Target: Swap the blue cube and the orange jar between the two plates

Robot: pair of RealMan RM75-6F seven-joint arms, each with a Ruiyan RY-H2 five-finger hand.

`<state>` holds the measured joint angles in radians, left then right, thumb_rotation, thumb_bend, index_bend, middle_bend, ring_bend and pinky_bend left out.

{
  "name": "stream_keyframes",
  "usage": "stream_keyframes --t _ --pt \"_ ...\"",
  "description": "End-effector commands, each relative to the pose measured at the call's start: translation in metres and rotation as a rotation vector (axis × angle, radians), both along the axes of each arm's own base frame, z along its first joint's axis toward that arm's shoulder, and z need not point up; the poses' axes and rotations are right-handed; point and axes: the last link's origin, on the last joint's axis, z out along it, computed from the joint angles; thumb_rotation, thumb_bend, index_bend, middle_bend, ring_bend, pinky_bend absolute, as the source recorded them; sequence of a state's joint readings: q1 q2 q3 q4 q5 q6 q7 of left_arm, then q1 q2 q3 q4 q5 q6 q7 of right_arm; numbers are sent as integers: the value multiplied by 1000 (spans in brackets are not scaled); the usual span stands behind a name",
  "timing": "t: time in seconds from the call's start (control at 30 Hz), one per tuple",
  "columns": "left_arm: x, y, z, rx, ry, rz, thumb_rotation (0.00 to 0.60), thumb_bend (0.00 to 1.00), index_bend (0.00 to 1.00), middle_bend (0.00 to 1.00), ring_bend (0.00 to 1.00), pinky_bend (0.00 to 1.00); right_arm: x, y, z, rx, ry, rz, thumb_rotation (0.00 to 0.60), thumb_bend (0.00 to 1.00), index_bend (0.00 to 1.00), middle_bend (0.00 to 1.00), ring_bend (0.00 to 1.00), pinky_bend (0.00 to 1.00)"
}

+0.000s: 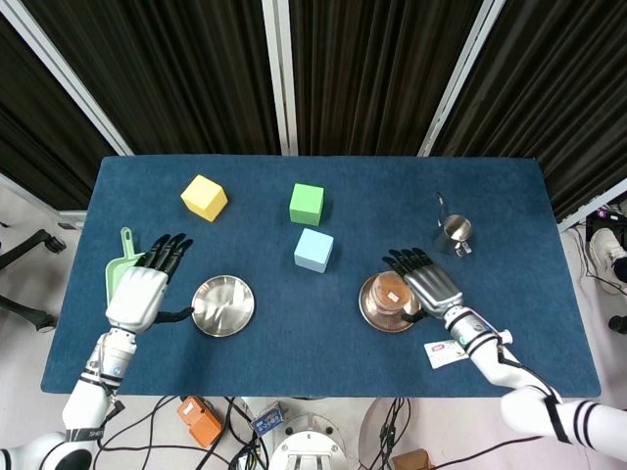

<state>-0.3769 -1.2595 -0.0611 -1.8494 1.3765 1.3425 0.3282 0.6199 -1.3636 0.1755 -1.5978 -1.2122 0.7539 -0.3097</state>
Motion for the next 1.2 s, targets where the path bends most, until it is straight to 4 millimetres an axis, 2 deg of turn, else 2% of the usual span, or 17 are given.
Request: stream_keyframes --t 0.03,0.1,0.17,0.27,0.37,0.43,0.6,0.73,0.87,1.0,1.13,1.2 --pt "-8 -4 5 9 4 8 600 46 15 26 20 260 9 -8 -17 31 29 4 570 350 0 0 0 0" --pt "-10 -5 6 14 0 8 600 46 15 26 22 260 10 -9 -20 32 25 3 573 383 31 29 7 28" --pt "-11 -7 7 16 -7 8 600 46 15 26 22 260 12 -9 -21 30 9 3 583 407 182 140 113 190" --pt "-14 -11 9 18 -16 6 600 46 15 26 25 260 12 -6 -18 3 -19 15 600 433 592 482 500 623" --pt "-18 -19 12 24 -19 3 600 47 15 26 26 260 13 2 -7 -40 -47 55 600 454 756 630 659 781" --pt "-21 -23 14 30 -20 5 600 47 15 26 27 260 15 7 3 -71 -65 91 600 461 807 670 698 825" --pt "-29 -27 23 54 -32 11 600 46 15 26 27 260 35 29 31 -127 -148 206 600 464 832 686 715 848" --pt "-35 -29 29 72 -44 20 600 47 15 26 28 260 67 47 30 -69 -163 301 600 464 821 686 715 848" --pt "-39 -33 31 75 -42 28 600 48 15 26 27 260 99 54 -4 -14 -74 414 600 465 767 685 698 834" --pt "-43 -36 32 77 -32 39 600 54 15 26 28 260 119 52 -43 11 -25 427 600 464 687 684 662 788" --pt "-47 -39 34 84 -35 48 600 54 15 26 28 260 132 52 -69 46 -9 410 600 464 635 637 607 649" --pt "-50 -40 35 84 -40 52 600 54 15 26 27 260 136 54 -77 77 -1 400 600 464 526 539 523 537"
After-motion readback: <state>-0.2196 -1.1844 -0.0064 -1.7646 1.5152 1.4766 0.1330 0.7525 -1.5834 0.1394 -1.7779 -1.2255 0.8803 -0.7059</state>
